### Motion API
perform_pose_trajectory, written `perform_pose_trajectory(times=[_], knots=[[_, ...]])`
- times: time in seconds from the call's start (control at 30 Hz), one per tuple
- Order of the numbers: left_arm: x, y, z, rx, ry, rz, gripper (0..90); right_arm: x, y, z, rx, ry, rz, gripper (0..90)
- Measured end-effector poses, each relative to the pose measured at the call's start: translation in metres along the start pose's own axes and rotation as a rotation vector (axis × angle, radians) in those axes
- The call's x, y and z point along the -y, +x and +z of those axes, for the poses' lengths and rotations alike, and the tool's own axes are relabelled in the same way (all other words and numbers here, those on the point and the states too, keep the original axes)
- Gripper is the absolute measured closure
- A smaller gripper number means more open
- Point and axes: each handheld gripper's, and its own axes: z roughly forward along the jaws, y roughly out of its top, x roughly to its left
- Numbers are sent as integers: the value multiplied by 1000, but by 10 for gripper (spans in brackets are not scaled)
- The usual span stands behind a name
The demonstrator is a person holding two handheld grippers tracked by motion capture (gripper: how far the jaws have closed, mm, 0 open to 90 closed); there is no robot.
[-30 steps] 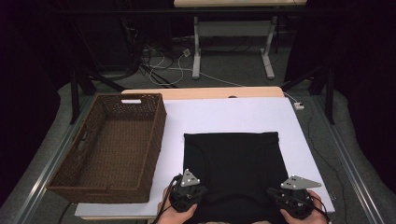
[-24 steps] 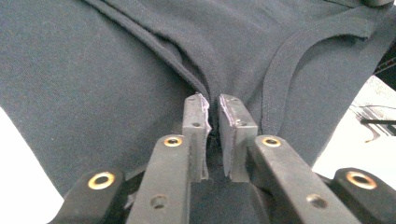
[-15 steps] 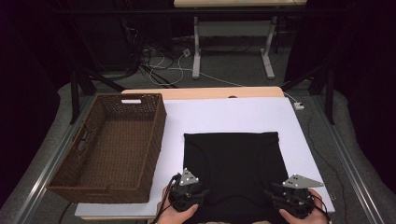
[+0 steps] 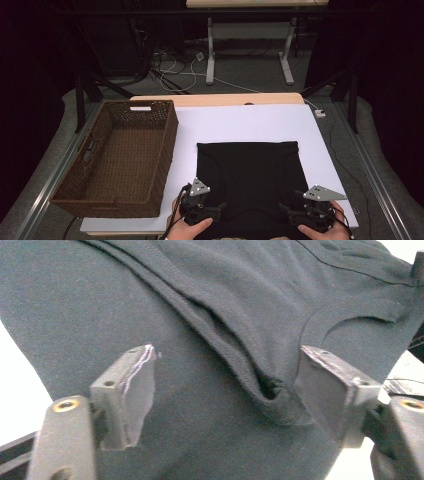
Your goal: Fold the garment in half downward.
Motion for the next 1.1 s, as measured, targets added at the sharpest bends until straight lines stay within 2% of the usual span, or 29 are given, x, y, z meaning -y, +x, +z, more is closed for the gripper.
perform_pose_trajectory(times=[0.07,0.2,0.23,0.3,0.37,0.43,0.47,0.53,0.57,0.63,0.67,0.77,0.8,0.87,1.0,1.03,1.1], knots=[[0,2,1,-4,3,-4,160,0,-1,1,-1,-7,9,216],[0,6,1,-4,-4,-32,139,2,-6,4,-7,-15,26,186],[-1,8,0,-7,-1,-22,126,2,-6,4,-8,-12,22,183],[0,11,1,-3,-4,-37,105,3,-8,5,-9,-20,26,171],[0,14,2,-10,2,-34,79,3,-10,6,-17,-29,35,160],[0,16,2,-15,3,-35,44,4,-11,5,-9,-27,38,156],[0,18,2,-17,2,-48,40,4,-14,5,6,-30,29,156],[0,20,2,-23,-8,-63,15,4,-16,5,10,-33,45,156],[0,22,2,-28,-8,-58,4,4,-18,5,15,-38,45,155],[-1,25,1,-32,-13,-63,4,5,-21,5,28,-42,57,148],[-1,26,1,-29,-17,-83,4,6,-22,5,35,-31,59,148],[-1,31,-1,-35,-23,-95,3,6,-26,5,65,-7,58,140],[-2,32,-2,-35,-33,-115,3,5,-27,5,71,-15,62,137],[-3,36,-3,-39,-33,-130,4,5,-30,4,89,-18,72,96],[-4,43,-4,-45,-16,-149,4,3,-33,5,96,-20,89,7],[-4,44,-4,-43,-18,-158,4,3,-33,5,109,-25,85,0],[-6,46,-5,-46,-16,-154,4,1,-33,3,99,-18,102,0]])
